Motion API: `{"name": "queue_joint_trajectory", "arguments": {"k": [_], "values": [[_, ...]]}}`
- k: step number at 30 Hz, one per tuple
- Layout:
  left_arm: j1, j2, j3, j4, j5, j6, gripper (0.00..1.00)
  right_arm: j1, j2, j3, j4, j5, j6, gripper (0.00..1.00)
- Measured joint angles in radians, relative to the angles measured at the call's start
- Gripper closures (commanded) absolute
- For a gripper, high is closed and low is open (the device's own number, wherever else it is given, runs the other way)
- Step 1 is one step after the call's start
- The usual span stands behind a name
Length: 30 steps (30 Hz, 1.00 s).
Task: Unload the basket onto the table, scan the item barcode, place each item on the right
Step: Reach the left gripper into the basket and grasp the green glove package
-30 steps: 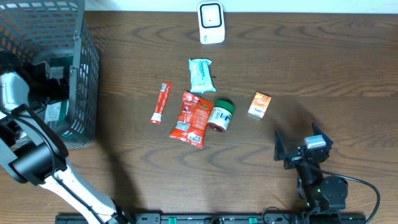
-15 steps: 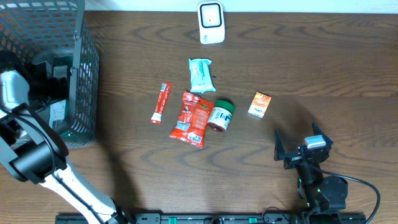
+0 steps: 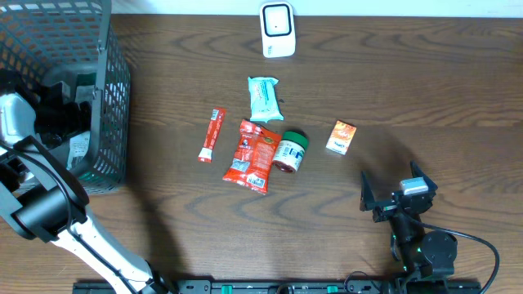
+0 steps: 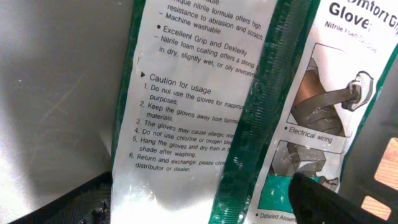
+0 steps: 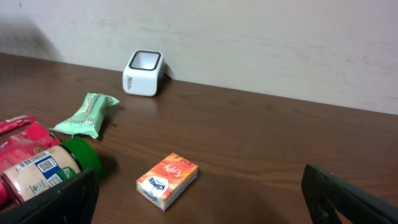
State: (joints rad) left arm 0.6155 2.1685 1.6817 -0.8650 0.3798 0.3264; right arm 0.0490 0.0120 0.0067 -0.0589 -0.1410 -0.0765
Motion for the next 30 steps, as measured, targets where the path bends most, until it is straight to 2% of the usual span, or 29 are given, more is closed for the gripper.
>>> {"name": "queue_joint_trajectory", "arguments": {"k": [2,6,7,8,9,11,13,19,24,30], "values": [[0.001,0.0,-0.005,0.002,0.008,0.001,0.28,0.0,0.0,0.0,0.0,0.0,0.0,0.01],[0.004,-0.002,-0.018,0.005,0.034,0.013,0.3,0.0,0.0,0.0,0.0,0.0,0.0,0.01],[0.004,-0.002,-0.02,0.004,0.047,0.015,0.35,0.0,0.0,0.0,0.0,0.0,0.0,0.01],[0.005,-0.002,-0.021,0.002,0.061,0.016,0.41,0.0,0.0,0.0,0.0,0.0,0.0,0.01],[0.005,-0.002,-0.023,0.0,0.074,0.022,0.56,0.0,0.0,0.0,0.0,0.0,0.0,0.01],[0.005,-0.002,-0.028,-0.003,0.098,0.021,0.71,0.0,0.0,0.0,0.0,0.0,0.0,0.01],[0.005,0.003,-0.035,-0.007,0.118,0.029,0.93,0.0,0.0,0.0,0.0,0.0,0.0,0.01],[0.01,0.02,-0.043,-0.047,0.262,0.022,0.93,0.0,0.0,0.0,0.0,0.0,0.0,0.01],[0.038,0.006,-0.031,-0.069,0.315,-0.019,0.93,0.0,0.0,0.0,0.0,0.0,0.0,0.01],[0.113,-0.249,-0.022,-0.002,0.344,-0.114,0.93,0.0,0.0,0.0,0.0,0.0,0.0,0.01]]}}
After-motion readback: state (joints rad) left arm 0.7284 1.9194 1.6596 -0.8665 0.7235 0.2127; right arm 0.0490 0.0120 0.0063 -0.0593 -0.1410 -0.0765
